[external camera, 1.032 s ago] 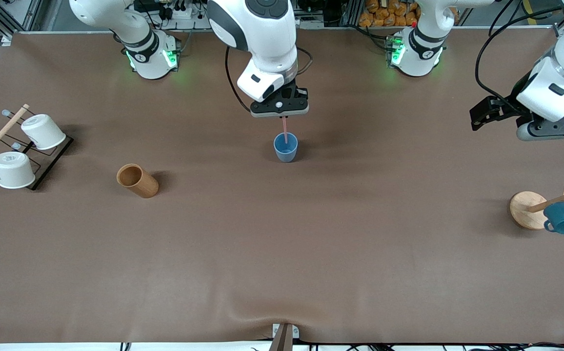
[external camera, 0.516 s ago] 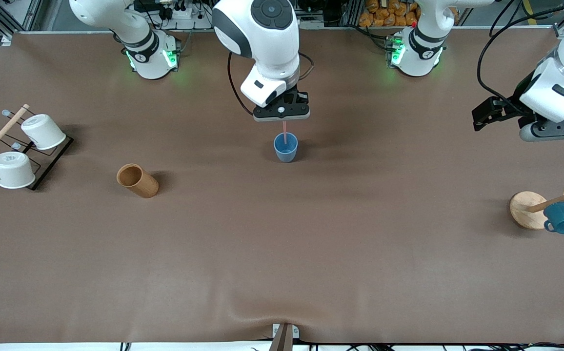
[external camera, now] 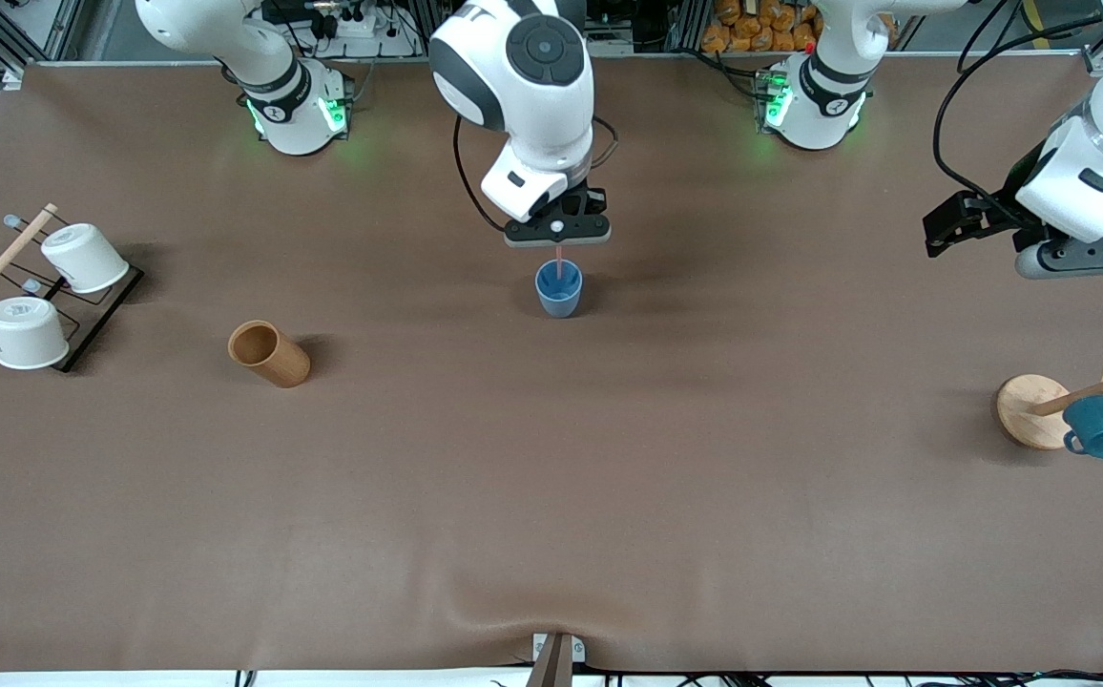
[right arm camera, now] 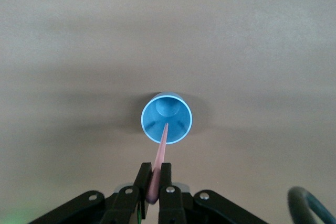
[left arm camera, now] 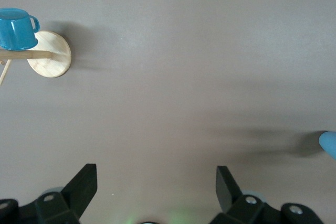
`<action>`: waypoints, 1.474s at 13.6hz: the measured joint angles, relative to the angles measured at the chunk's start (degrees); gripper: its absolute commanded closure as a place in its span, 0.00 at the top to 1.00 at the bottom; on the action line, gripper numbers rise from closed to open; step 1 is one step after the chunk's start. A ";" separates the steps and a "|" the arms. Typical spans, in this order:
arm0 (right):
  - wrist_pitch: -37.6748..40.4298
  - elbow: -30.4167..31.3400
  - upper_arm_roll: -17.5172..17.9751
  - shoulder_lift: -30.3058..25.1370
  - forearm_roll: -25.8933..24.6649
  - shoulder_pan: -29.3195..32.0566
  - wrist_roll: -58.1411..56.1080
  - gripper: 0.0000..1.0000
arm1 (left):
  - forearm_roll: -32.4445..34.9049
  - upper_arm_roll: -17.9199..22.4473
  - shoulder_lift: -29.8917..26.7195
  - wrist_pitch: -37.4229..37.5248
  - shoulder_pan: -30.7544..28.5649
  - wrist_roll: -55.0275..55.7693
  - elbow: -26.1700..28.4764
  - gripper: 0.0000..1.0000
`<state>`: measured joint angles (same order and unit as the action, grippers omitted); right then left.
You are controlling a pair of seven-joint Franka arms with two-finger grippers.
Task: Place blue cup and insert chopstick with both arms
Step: 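Lower the chopstick into the blue cup with the right gripper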
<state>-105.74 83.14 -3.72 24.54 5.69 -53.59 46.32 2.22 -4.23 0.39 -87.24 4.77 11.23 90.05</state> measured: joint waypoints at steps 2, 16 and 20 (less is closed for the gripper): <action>-1.03 0.01 -0.04 0.96 0.00 0.01 0.06 0.00 | 0.00 0.00 0.00 0.00 -0.03 0.00 0.07 1.00; -3.89 0.07 -0.42 5.21 -0.02 0.13 0.06 0.00 | 0.00 0.00 0.07 0.00 -0.11 0.00 0.24 1.00; -4.50 0.63 -0.43 5.60 -0.02 0.13 0.06 0.02 | 0.00 0.00 0.16 0.00 -0.13 0.00 0.27 1.00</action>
<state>-110.24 83.78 -4.16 30.15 5.67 -53.46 46.38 2.22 -4.23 0.55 -87.24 4.64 11.23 90.32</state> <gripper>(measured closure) 0.894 0.000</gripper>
